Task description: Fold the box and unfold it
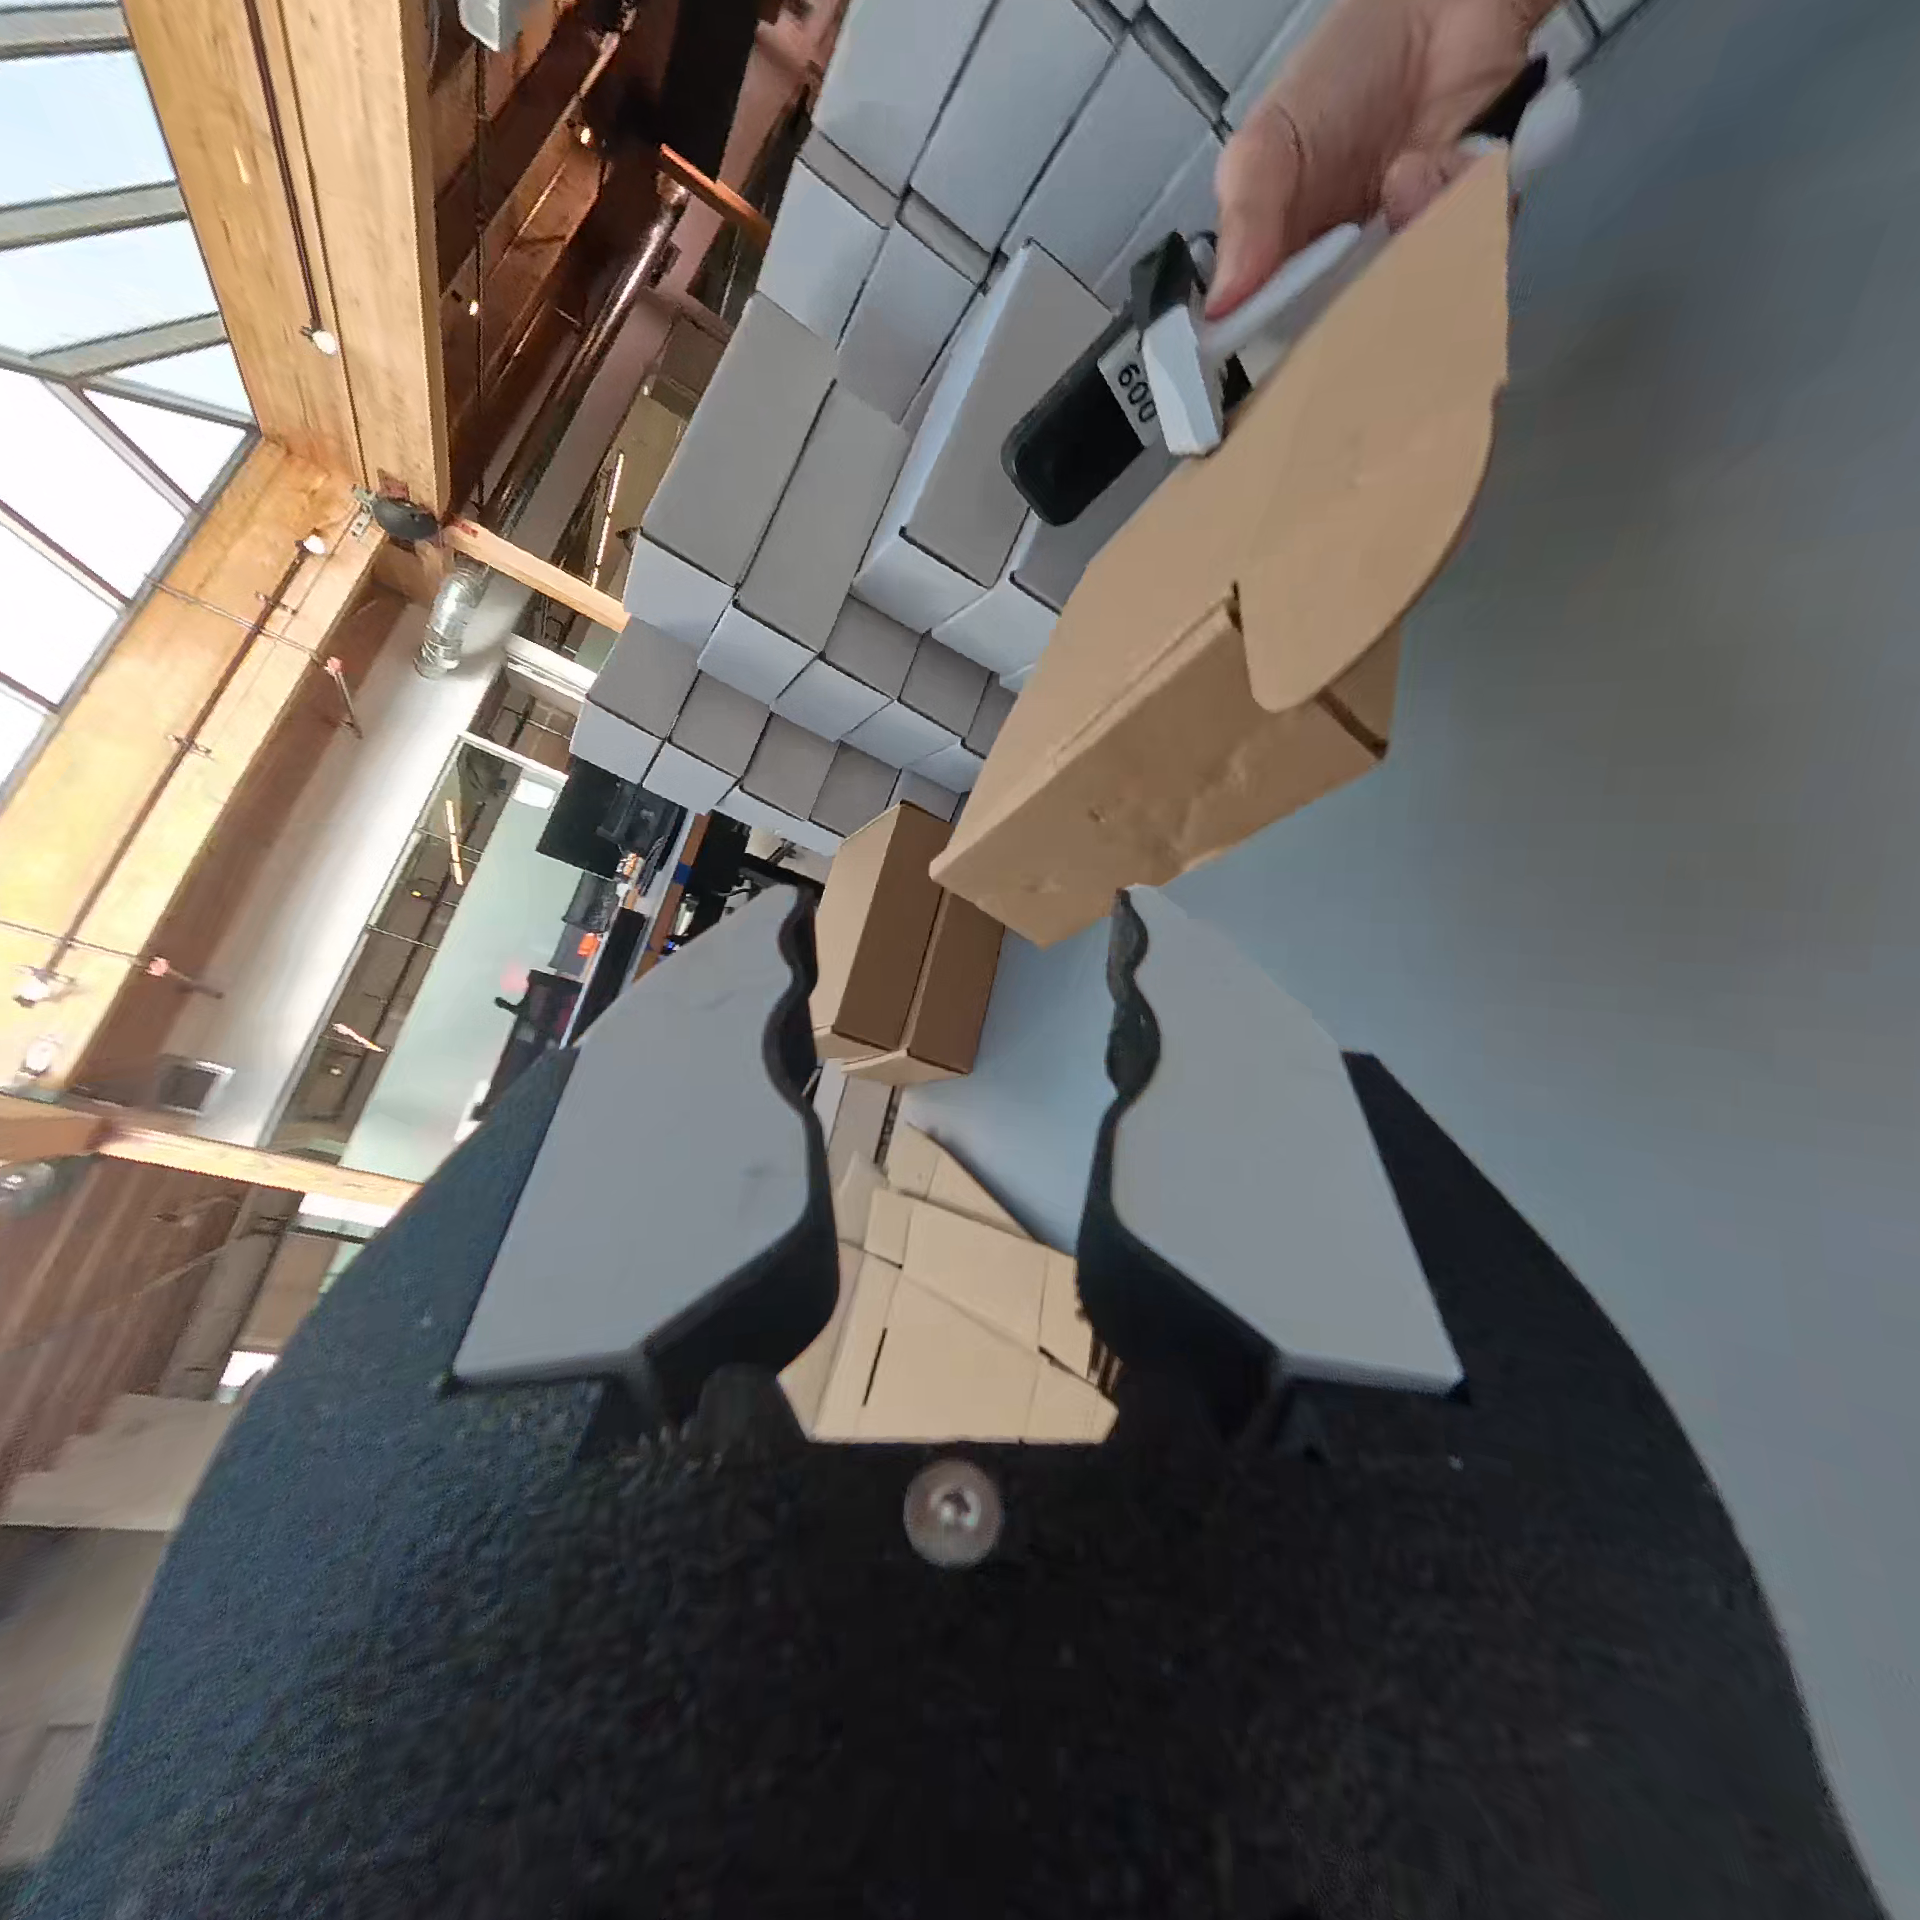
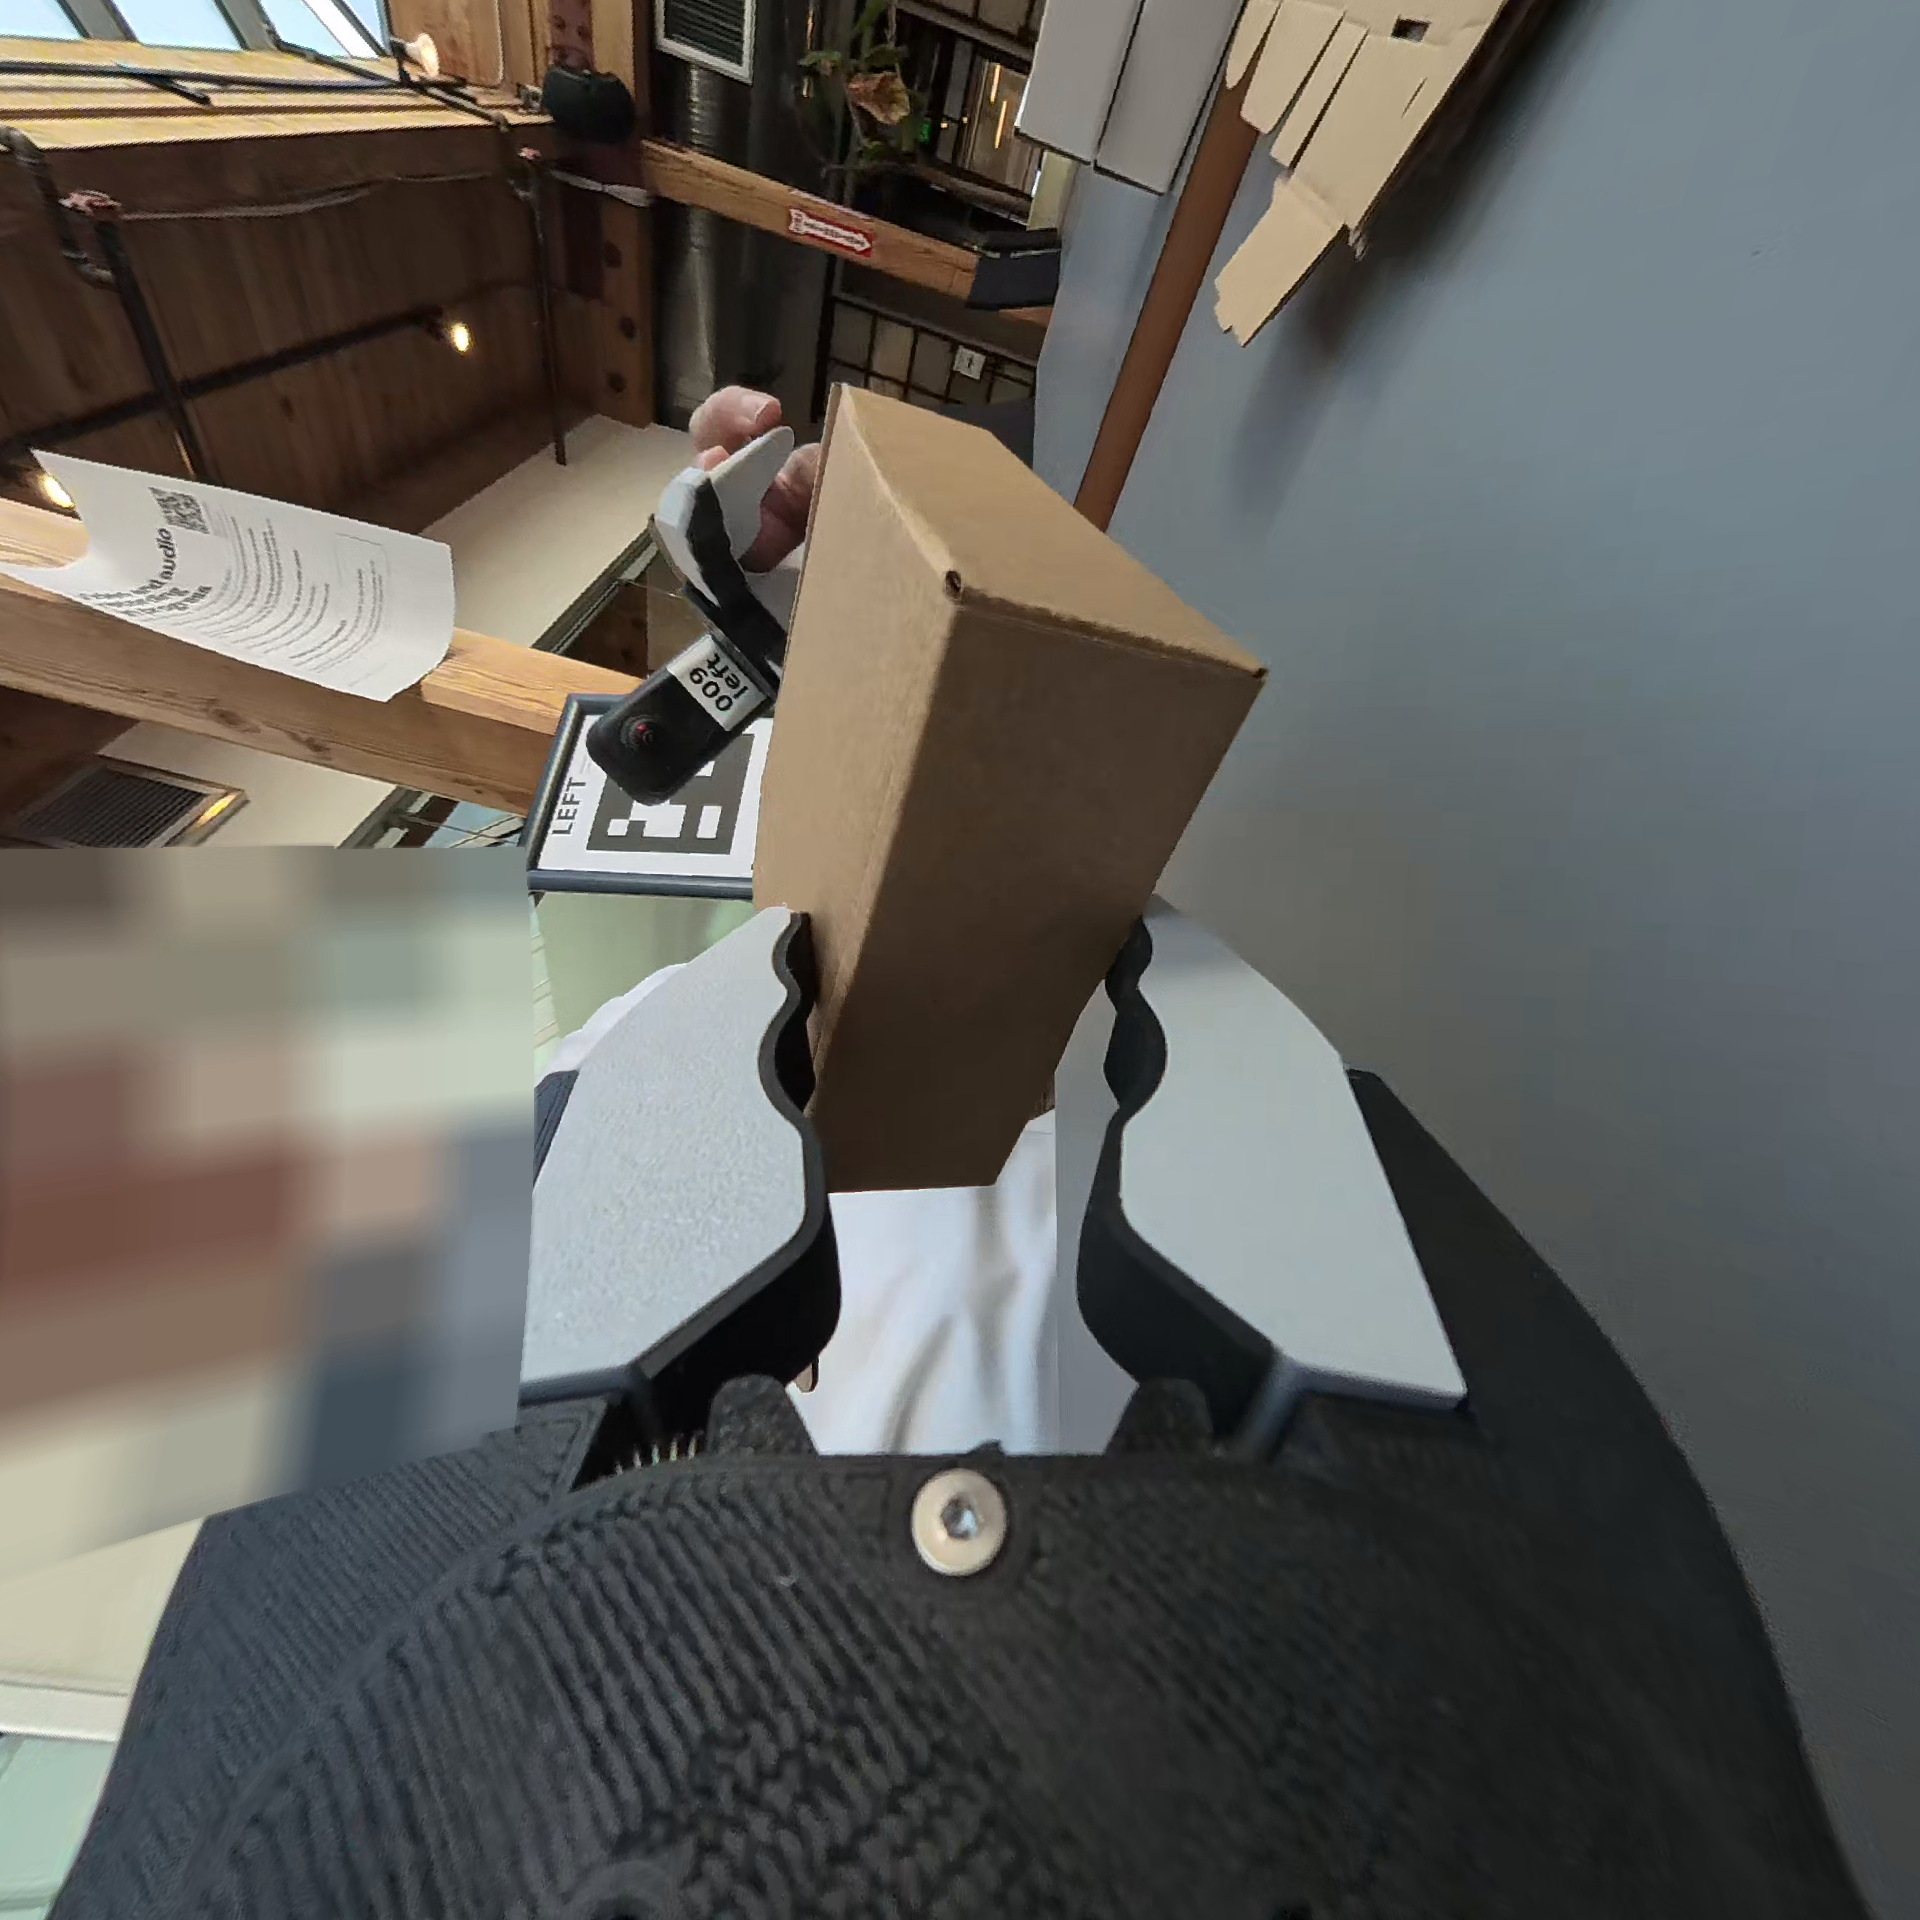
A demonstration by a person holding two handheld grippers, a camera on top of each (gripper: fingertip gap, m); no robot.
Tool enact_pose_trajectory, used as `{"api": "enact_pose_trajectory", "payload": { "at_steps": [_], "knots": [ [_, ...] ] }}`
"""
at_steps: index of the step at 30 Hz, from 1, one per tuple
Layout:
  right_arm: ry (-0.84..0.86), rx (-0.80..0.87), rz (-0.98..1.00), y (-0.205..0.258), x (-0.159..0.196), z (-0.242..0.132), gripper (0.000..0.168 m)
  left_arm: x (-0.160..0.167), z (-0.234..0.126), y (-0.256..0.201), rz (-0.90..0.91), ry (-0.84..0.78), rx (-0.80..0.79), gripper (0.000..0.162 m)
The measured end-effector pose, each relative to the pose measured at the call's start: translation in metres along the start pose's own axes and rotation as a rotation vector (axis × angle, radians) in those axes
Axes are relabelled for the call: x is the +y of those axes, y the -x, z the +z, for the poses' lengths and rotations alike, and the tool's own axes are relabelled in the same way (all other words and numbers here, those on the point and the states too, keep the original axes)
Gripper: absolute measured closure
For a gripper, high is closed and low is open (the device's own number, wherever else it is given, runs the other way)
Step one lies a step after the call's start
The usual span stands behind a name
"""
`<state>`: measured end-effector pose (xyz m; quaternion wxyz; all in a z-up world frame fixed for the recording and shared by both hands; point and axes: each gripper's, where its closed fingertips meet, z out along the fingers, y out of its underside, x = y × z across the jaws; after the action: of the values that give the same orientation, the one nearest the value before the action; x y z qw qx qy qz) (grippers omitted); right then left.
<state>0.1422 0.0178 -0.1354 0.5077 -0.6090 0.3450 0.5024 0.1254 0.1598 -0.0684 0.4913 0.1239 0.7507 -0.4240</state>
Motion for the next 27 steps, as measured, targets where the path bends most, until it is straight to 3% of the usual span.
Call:
{"api": "enact_pose_trajectory", "payload": {
  "at_steps": [7, 13, 17, 23, 25, 27],
  "knots": [
    [0.095, -0.046, 0.019, 0.008, 0.019, 0.016, 0.112, -0.02, 0.003, -0.041, 0.458, -0.032, -0.002, 0.105],
    [0.128, -0.031, 0.044, 0.011, 0.023, 0.024, 0.112, -0.047, 0.008, -0.061, 0.555, -0.116, 0.038, 0.099],
    [0.147, -0.04, 0.046, 0.015, 0.026, 0.028, 0.11, -0.056, 0.01, -0.074, 0.628, -0.141, 0.083, 0.112],
    [0.095, -0.038, 0.035, 0.011, 0.019, 0.025, 0.113, -0.055, 0.015, -0.081, 0.569, -0.061, 0.064, 0.115],
    [0.055, -0.042, 0.017, 0.01, 0.014, 0.023, 0.106, -0.056, 0.015, -0.079, 0.444, -0.047, 0.07, 0.115],
    [-0.009, -0.068, -0.037, 0.018, 0.003, 0.013, 0.085, -0.059, 0.013, -0.074, 0.228, -0.058, 0.091, 0.115]
  ]
}}
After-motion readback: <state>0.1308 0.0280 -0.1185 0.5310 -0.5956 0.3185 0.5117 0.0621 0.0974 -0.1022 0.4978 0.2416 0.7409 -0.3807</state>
